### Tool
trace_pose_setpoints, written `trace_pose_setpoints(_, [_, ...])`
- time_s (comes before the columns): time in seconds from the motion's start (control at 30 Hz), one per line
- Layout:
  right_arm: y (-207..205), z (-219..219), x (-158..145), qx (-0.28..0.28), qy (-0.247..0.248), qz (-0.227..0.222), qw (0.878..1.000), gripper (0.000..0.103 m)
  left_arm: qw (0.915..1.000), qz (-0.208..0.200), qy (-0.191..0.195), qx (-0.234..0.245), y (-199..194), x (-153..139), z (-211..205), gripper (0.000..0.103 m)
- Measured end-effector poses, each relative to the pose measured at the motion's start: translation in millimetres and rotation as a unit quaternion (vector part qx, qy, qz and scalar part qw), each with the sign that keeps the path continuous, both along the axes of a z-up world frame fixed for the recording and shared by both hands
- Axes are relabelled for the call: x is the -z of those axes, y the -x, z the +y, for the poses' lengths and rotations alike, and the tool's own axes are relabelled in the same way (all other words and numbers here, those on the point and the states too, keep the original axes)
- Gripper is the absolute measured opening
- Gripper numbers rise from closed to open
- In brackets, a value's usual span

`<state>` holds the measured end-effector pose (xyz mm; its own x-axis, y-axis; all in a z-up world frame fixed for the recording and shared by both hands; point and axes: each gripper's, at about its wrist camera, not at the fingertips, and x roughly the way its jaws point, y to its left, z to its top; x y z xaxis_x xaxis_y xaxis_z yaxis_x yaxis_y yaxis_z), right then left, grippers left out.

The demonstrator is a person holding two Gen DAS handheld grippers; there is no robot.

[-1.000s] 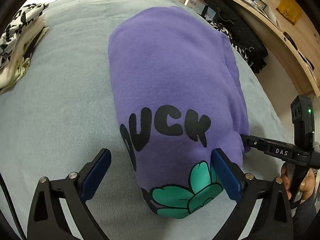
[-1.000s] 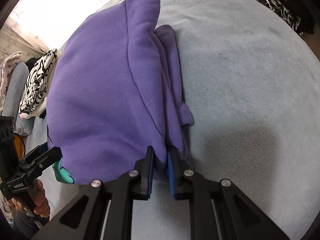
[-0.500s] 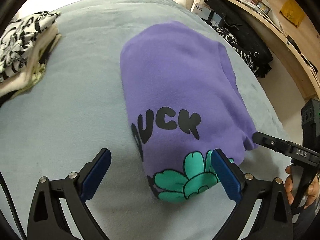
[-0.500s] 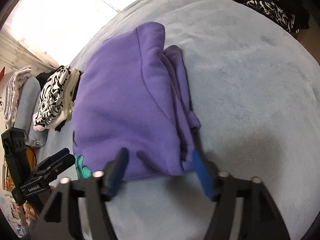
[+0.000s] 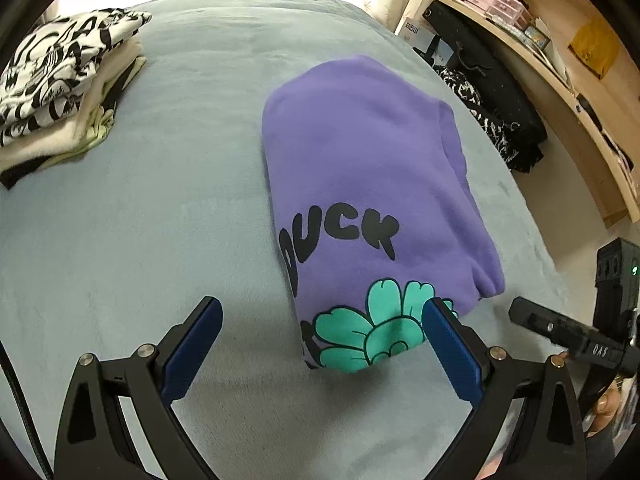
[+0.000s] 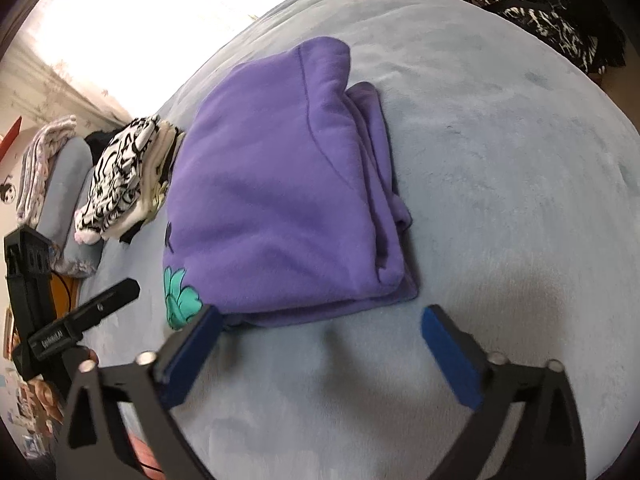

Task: Fold large clothes
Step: 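Open both tools and slide them under the hoodie bundle edge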

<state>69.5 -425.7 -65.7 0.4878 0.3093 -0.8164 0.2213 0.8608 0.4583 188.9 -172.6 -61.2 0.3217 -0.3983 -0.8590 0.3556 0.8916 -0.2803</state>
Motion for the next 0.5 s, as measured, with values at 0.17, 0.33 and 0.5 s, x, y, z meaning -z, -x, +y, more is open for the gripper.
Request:
trace_pose_setpoints(0.17, [3.2, 10.9, -11.6, -0.021, 0.041, -0.018, 0.999, 0.103, 0.9999, -0.003, 0.012, -0.011, 2.0, -4.8, 7.0, 0.1])
trace_pose_setpoints(0.33, [-1.3, 9.5, -21.7, -0.028, 0.039, -0.024, 0.999, 0.103, 0.9997, -0.001, 0.022, -0.009, -0.1, -8.4, 8.0, 0.1])
trace_pose_setpoints(0.5, [-17.2, 1.4, -26.3, -0.037, 0.044, -0.024, 0.998, 0.103, 0.9983, 0.024, 0.052, 0.009, -13.0, -4.2, 2.7, 0.1])
